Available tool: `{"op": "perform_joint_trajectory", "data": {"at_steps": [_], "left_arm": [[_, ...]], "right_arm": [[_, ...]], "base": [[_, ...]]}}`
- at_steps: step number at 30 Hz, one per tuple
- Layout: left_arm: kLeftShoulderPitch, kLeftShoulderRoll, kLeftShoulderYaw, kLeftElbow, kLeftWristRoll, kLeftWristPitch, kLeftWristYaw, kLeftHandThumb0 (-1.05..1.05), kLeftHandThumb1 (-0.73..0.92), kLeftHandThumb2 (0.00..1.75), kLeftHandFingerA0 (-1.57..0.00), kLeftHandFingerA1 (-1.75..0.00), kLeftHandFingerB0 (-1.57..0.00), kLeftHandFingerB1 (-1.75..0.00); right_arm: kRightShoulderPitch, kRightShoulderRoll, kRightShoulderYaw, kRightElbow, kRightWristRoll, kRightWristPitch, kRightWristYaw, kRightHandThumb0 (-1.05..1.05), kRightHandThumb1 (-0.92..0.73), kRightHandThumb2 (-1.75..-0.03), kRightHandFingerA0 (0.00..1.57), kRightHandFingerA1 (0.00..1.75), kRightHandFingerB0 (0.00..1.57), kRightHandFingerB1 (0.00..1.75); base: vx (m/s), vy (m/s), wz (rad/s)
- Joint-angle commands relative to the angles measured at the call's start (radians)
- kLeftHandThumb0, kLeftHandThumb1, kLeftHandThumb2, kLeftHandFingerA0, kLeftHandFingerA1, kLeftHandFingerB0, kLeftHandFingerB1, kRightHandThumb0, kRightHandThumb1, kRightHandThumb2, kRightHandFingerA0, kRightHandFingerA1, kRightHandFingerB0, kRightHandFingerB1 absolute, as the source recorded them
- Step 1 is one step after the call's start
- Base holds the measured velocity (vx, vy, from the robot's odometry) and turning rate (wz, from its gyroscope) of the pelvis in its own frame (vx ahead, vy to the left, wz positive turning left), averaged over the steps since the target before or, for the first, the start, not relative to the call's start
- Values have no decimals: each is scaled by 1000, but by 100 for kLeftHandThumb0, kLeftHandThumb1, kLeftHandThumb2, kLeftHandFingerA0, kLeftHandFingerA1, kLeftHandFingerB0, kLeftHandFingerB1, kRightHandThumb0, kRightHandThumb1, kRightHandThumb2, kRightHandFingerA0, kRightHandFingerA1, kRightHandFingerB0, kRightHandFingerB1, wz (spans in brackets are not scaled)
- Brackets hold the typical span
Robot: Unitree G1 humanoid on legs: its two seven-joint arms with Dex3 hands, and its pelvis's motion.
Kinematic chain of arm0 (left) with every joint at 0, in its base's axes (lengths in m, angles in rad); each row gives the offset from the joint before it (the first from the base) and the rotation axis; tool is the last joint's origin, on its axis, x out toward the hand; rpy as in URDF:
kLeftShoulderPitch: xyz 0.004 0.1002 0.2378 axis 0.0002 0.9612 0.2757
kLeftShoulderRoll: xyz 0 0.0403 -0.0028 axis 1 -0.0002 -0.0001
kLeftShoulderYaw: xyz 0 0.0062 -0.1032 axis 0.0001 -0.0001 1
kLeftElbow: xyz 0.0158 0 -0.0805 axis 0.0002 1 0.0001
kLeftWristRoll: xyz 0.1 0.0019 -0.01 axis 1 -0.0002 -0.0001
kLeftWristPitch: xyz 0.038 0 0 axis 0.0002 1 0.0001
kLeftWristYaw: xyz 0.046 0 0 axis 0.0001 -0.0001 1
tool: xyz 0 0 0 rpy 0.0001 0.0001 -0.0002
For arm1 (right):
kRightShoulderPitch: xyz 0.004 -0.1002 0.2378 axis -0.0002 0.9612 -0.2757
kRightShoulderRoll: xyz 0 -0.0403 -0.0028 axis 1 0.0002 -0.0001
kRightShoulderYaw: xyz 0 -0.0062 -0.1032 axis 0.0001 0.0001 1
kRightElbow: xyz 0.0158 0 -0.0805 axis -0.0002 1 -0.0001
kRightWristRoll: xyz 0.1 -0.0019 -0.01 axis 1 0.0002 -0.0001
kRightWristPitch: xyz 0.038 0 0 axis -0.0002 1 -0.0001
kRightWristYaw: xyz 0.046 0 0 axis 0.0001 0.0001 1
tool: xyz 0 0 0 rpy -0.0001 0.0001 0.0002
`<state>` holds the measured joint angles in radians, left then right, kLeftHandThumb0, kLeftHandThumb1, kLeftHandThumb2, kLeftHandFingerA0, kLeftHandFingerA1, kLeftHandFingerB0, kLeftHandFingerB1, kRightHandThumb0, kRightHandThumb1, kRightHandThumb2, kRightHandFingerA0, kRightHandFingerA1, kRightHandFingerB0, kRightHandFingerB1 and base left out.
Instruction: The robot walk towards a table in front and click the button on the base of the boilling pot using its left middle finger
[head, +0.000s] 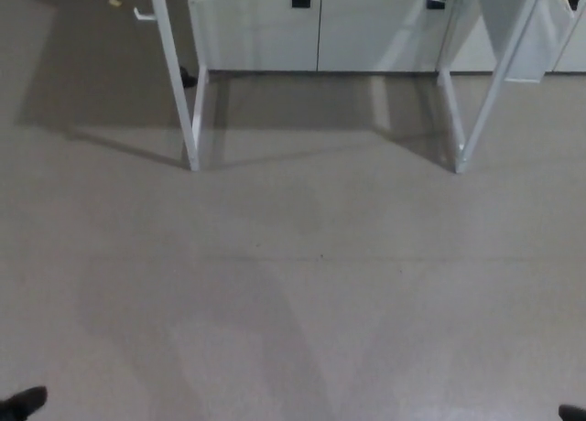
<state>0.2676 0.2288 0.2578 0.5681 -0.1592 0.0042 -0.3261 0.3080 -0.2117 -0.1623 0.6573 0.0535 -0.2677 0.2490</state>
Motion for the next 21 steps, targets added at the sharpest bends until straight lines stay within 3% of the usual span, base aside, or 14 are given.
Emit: {"op": "perform_joint_trajectory", "data": {"at_steps": [1, 4, 5, 6, 7, 13, 21], "left_arm": [[94, 6, -29, 24, 29, -54, -12, 2, 43, 89, -37, -63, -19, -52], [94, 6, -39, 25, 27, -47, -5, 0, 42, 89, -33, -62, -18, -52], [82, 9, -40, 33, 26, -44, -1, 0, 42, 89, -33, -62, -19, -53], [74, 14, -44, 33, 30, -43, 0, -2, 41, 88, -34, -63, -19, -53], [73, 19, -48, 33, 33, -42, 1, -2, 41, 88, -34, -63, -19, -53], [73, 27, -57, 33, 42, -34, 8, -3, 40, 87, -40, -65, -19, -53], [63, 35, -60, 38, 43, -53, 5, -2, 41, 88, -39, -65, -20, -53]], "right_arm": [[100, -20, 0, 37, -6, -85, 22, -40, -49, -72, 54, 53, 31, 43], [91, -16, 6, 76, -16, -109, 7, -40, -48, -71, 55, 52, 32, 44], [79, -15, 12, 90, -23, -106, -2, -34, -59, -58, 59, 43, 36, 35], [74, -12, 15, 95, -24, -108, -4, -34, -59, -58, 59, 44, 35, 35], [75, -10, 18, 96, -26, -111, -8, -40, -49, -72, 54, 52, 31, 44], [71, -9, 18, 149, -20, -155, -13, -42, -49, -72, 56, 53, 31, 44], [47, -13, 24, 173, -25, -170, -21, -43, -50, -74, 54, 53, 29, 44]], "base": [[210, -206, 10], [307, -238, -4], [106, -138, -13], [121, -148, -2], [127, -126, -1], [82, -36, -4], [193, 148, 2]]}}
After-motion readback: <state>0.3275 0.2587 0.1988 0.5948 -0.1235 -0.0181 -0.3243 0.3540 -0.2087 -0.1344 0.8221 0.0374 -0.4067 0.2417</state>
